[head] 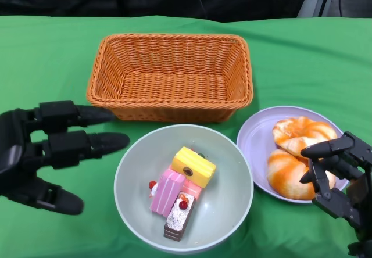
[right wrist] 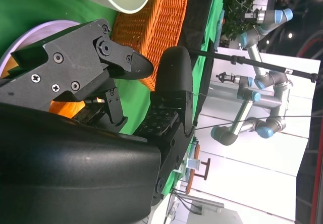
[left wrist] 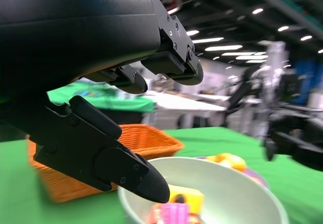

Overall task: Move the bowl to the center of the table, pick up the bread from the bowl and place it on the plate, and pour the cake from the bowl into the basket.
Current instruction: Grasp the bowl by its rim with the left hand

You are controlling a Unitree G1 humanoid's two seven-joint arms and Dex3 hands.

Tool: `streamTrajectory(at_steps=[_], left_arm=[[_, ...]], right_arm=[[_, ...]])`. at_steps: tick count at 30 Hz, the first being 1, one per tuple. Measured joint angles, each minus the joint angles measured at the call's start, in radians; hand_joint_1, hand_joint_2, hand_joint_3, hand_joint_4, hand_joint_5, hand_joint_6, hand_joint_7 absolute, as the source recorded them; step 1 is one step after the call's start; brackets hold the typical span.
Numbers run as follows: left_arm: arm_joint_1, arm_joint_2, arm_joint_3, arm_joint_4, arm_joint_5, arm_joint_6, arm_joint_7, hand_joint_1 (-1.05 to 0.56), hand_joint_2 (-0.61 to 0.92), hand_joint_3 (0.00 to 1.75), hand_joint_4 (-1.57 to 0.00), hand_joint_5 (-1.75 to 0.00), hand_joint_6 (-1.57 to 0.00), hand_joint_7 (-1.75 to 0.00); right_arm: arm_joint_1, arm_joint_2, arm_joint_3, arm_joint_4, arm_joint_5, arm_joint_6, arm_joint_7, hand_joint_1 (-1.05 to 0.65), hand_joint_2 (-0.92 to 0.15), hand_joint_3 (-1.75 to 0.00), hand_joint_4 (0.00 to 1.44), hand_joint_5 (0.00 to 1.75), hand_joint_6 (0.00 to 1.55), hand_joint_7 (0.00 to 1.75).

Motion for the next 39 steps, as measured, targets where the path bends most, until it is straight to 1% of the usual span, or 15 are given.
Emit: streamTrajectory(at_steps=[3, 7, 10, 14, 15, 20, 25, 30, 32, 34, 35, 37, 39], left_arm=[[0.007, -0.031, -0.038, -0.014, -0.002, -0.003, 0.064, -0.53, 0.74, 0.01, -0.60, -0.31, -0.63, -0.06], [0.008, -0.027, -0.110, -0.019, 0.025, -0.003, 0.117, -0.51, 0.76, 0.01, -0.62, -0.34, -0.68, -0.07], [0.008, -0.015, -0.139, -0.020, 0.055, -0.003, 0.149, -0.51, 0.77, 0.01, -0.62, -0.35, -0.69, -0.07], [0.008, -0.004, -0.145, -0.021, 0.082, -0.003, 0.197, -0.51, 0.77, 0.01, -0.62, -0.35, -0.70, -0.06], [0.007, -0.002, -0.149, -0.022, 0.102, -0.003, 0.212, -0.49, 0.76, 0.00, -0.65, -0.36, -0.74, -0.07], [0.000, 0.004, -0.179, -0.025, 0.238, -0.003, 0.284, -0.47, 0.78, 0.01, -0.69, -0.36, -0.79, -0.07], [-0.029, 0.042, -0.191, -0.023, 0.367, -0.003, 0.392, -0.48, 0.79, 0.00, -0.75, -0.36, -0.84, -0.06], [-0.036, 0.063, -0.208, -0.033, 0.483, -0.003, 0.512, -0.48, 0.75, 0.00, -0.80, -0.31, -0.88, -0.04], [-0.036, 0.064, -0.209, -0.047, 0.536, -0.003, 0.554, -0.47, 0.76, 0.00, -0.79, -0.30, -0.89, -0.04], [-0.036, 0.067, -0.206, -0.057, 0.596, -0.003, 0.580, -0.47, 0.75, 0.00, -0.80, -0.28, -0.91, -0.04], [-0.036, 0.067, -0.200, -0.066, 0.631, 0.001, 0.593, -0.46, 0.74, 0.00, -0.83, -0.25, -0.94, -0.04], [-0.034, 0.068, -0.190, -0.100, 0.698, 0.021, 0.627, -0.45, 0.73, 0.00, -0.88, -0.18, -0.96, -0.02], [-0.030, 0.073, -0.193, -0.137, 0.759, 0.065, 0.674, -0.44, 0.73, 0.00, -0.89, -0.15, -0.97, -0.01]], right_arm=[[-0.001, 0.009, 0.000, -0.002, 0.000, 0.004, -0.001, -0.05, -0.67, -0.82, 0.76, 1.49, 0.76, 1.11], [0.000, 0.012, 0.000, -0.012, 0.000, 0.022, -0.009, -0.05, -0.69, -0.77, 0.75, 1.49, 0.74, 1.11], [0.000, 0.018, 0.000, -0.024, 0.000, 0.031, -0.011, -0.05, -0.70, -0.76, 0.75, 1.49, 0.74, 1.11], [0.000, 0.019, 0.000, -0.027, -0.001, 0.035, -0.012, -0.05, -0.71, -0.74, 0.75, 1.49, 0.74, 1.11], [0.000, 0.019, 0.000, -0.027, -0.001, 0.035, -0.012, -0.05, -0.71, -0.74, 0.76, 1.49, 0.74, 1.11], [-0.001, 0.023, 0.000, -0.021, -0.018, 0.030, -0.028, -0.04, -0.71, -0.73, 0.77, 1.46, 0.77, 1.08], [-0.001, 0.023, 0.001, -0.021, -0.016, 0.031, -0.027, -0.03, -0.72, -0.72, 0.77, 1.46, 0.76, 1.08], [-0.001, 0.024, 0.002, -0.021, -0.015, 0.033, -0.026, -0.03, -0.73, -0.72, 0.77, 1.45, 0.76, 1.07], [-0.001, 0.024, 0.003, -0.021, -0.011, 0.036, -0.025, -0.03, -0.72, -0.71, 0.77, 1.44, 0.77, 1.06], [-0.001, 0.025, 0.003, -0.021, -0.011, 0.037, -0.025, -0.03, -0.72, -0.71, 0.77, 1.44, 0.77, 1.06], [-0.001, 0.025, 0.003, -0.022, -0.011, 0.037, -0.025, -0.04, -0.72, -0.71, 0.77, 1.44, 0.77, 1.06], [0.000, 0.025, 0.005, -0.025, -0.012, 0.039, -0.025, -0.04, -0.72, -0.71, 0.77, 1.44, 0.77, 1.06], [0.000, 0.028, 0.007, -0.032, -0.016, 0.047, -0.026, -0.05, -0.72, -0.71, 0.77, 1.44, 0.76, 1.06]])
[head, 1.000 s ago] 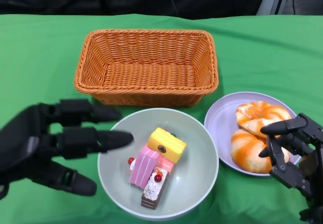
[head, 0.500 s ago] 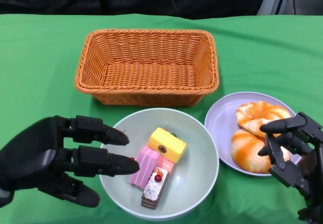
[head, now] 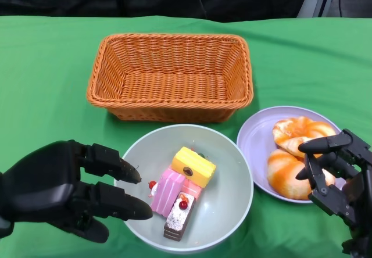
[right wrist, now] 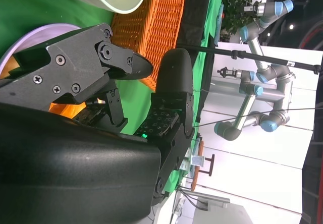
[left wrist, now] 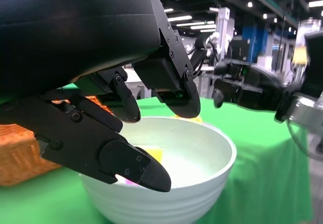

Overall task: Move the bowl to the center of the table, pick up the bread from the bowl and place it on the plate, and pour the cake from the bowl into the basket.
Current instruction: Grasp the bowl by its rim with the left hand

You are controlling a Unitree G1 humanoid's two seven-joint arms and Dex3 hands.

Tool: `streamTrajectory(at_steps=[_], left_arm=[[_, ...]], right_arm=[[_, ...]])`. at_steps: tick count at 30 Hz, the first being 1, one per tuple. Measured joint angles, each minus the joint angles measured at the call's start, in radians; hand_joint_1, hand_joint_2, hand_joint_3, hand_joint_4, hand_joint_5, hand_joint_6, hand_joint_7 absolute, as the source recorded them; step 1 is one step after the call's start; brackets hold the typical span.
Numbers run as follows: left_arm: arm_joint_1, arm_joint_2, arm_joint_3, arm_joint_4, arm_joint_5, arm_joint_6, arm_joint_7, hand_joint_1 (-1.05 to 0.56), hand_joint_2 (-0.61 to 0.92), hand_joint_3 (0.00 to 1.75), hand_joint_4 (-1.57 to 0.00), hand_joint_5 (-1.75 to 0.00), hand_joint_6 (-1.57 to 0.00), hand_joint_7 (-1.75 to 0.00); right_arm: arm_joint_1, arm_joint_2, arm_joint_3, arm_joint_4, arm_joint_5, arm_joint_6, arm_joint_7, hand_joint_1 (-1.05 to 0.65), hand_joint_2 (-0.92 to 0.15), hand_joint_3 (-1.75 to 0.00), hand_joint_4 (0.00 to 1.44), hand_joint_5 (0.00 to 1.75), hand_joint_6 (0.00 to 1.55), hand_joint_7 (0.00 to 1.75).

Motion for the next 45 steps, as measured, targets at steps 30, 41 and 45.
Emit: streamTrajectory(at_steps=[30, 41, 45], left_arm=[[0.064, 0.087, -0.388, -0.235, 0.010, 0.510, 0.128, -0.52, 0.76, 0.00, -0.98, -0.02, -0.99, 0.00], [0.112, 0.072, -0.393, -0.349, -0.069, 0.671, -0.128, -0.56, 0.80, 0.01, -0.92, 0.00, -0.92, 0.00], [0.125, 0.071, -0.401, -0.384, -0.071, 0.720, -0.202, -0.55, 0.81, 0.01, -0.91, 0.00, -0.90, 0.00]], right_arm=[[0.028, 0.041, 0.031, -0.050, -0.010, 0.001, -0.022, -0.05, -0.73, -0.67, 0.76, 1.48, 0.77, 1.06], [0.041, 0.049, 0.042, -0.077, -0.037, 0.005, -0.045, -0.05, -0.71, -0.71, 0.77, 1.47, 0.77, 1.06], [0.042, 0.049, 0.042, -0.077, -0.041, 0.004, -0.051, -0.05, -0.71, -0.72, 0.77, 1.46, 0.78, 1.05]])
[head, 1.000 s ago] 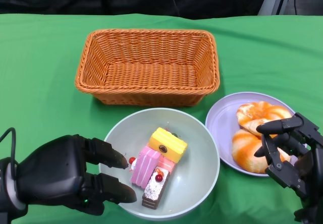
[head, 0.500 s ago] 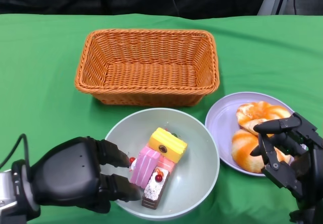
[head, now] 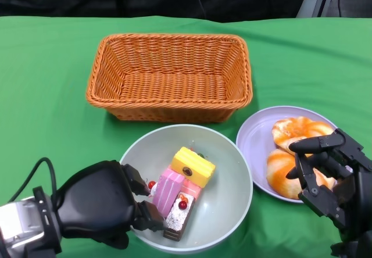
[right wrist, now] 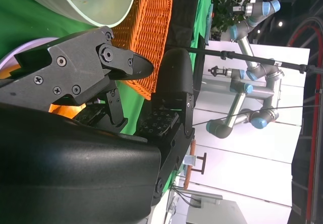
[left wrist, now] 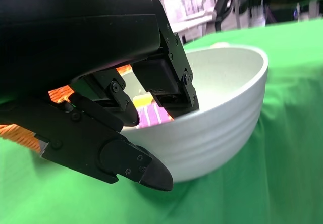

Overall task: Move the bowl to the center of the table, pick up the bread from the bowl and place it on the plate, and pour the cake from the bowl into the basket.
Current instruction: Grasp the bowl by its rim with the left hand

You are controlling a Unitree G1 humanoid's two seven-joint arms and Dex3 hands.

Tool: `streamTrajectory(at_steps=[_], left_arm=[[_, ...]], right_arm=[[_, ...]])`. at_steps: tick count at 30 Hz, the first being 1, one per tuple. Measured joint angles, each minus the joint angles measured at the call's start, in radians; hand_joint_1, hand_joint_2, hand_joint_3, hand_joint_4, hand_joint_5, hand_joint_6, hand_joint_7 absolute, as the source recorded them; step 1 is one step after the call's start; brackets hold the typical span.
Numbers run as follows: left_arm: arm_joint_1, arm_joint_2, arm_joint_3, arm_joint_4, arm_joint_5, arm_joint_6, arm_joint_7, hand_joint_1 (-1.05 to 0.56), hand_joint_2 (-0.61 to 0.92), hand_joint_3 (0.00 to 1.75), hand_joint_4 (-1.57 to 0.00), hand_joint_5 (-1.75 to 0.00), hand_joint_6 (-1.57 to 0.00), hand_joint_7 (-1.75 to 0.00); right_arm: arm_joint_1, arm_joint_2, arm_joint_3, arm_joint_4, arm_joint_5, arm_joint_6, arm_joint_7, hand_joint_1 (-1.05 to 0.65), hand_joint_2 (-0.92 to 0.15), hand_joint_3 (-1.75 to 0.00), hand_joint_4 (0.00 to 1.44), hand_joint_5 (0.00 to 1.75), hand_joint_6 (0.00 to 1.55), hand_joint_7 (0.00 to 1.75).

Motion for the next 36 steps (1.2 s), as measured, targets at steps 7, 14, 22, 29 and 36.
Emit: streamTrajectory(at_steps=[7, 14, 22, 29, 36], left_arm=[[0.032, -0.007, -0.008, -0.048, 0.002, 0.085, -0.070, -0.54, 0.85, 0.01, -0.90, 0.00, -0.89, 0.00], [0.035, -0.016, -0.031, -0.042, 0.012, 0.133, -0.075, -0.54, 0.88, 0.01, -0.87, 0.00, -0.86, 0.00], [0.026, -0.052, -0.068, 0.052, 0.039, 0.162, 0.002, -0.53, 0.90, 0.01, -0.83, 0.00, -0.82, 0.00], [-0.011, -0.109, -0.118, 0.196, 0.067, 0.190, 0.162, -0.45, 0.87, 0.00, -0.88, -0.02, -0.88, -0.02], [-0.075, -0.163, -0.171, 0.368, 0.057, 0.169, 0.328, -0.33, 0.85, 0.00, -1.03, -0.06, -1.00, -0.05]], right_arm=[[0.007, 0.003, 0.001, -0.004, 0.000, 0.000, -0.001, -0.04, -0.71, -0.73, 0.76, 1.47, 0.77, 1.05], [0.011, 0.002, 0.004, -0.008, 0.000, 0.001, 0.000, -0.04, -0.70, -0.74, 0.76, 1.47, 0.77, 1.06], [0.012, 0.002, 0.008, -0.008, -0.004, 0.001, -0.002, -0.05, -0.68, -0.76, 0.77, 1.46, 0.77, 1.06], [0.012, 0.001, 0.011, -0.007, -0.005, 0.001, -0.002, -0.06, -0.67, -0.77, 0.76, 1.46, 0.76, 1.05], [0.012, -0.001, 0.011, -0.003, -0.003, -0.001, 0.001, -0.05, -0.67, -0.78, 0.76, 1.46, 0.77, 1.05]])
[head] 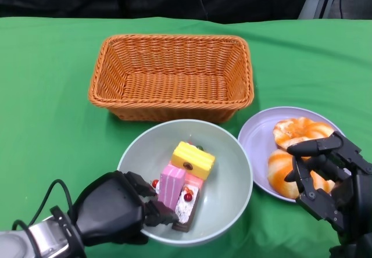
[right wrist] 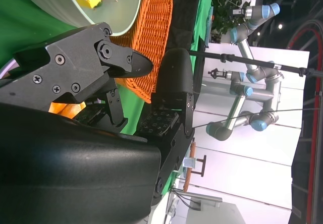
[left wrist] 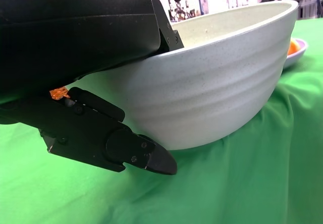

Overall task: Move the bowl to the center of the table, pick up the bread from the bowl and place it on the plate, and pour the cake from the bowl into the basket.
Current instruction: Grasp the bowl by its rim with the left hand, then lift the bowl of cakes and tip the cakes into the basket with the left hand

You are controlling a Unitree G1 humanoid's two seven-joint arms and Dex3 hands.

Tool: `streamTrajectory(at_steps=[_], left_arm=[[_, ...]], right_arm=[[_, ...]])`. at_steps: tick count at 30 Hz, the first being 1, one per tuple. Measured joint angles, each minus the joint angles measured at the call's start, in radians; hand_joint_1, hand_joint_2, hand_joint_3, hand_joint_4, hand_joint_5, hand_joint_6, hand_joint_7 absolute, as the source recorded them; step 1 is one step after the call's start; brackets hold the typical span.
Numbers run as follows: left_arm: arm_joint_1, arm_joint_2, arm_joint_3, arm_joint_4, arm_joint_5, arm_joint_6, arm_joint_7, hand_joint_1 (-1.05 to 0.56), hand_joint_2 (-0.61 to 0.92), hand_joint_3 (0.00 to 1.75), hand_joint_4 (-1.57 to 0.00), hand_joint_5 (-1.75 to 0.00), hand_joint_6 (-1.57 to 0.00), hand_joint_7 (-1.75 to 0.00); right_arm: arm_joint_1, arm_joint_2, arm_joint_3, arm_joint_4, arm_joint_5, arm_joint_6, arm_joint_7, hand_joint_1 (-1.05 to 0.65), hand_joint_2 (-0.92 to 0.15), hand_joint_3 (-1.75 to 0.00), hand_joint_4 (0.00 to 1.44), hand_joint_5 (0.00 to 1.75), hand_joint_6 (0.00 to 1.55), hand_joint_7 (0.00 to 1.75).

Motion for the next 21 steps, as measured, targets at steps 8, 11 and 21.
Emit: streamTrajectory(at_steps=[8, 11, 21], left_arm=[[-0.093, -0.042, -0.066, 0.223, -0.014, -0.103, 0.204, -0.25, 0.79, 0.00, -0.96, -0.96, -1.28, -0.14], [-0.112, -0.050, -0.087, 0.279, -0.013, -0.132, 0.267, -0.16, 0.86, 0.01, -0.73, -1.56, -0.82, -1.18], [-0.136, -0.036, -0.111, 0.316, -0.013, -0.210, 0.332, 0.00, 0.92, 0.03, -0.71, -1.75, -0.62, -1.74]], right_arm=[[0.000, 0.000, 0.000, 0.009, 0.009, -0.002, 0.014, -0.05, -0.68, -0.75, 0.76, 1.44, 0.77, 1.03], [0.000, -0.001, -0.001, 0.024, 0.012, -0.006, 0.019, -0.05, -0.69, -0.74, 0.76, 1.44, 0.77, 1.03], [0.000, -0.003, 0.000, 0.028, 0.016, -0.006, 0.032, -0.05, -0.71, -0.72, 0.76, 1.45, 0.77, 1.03]])
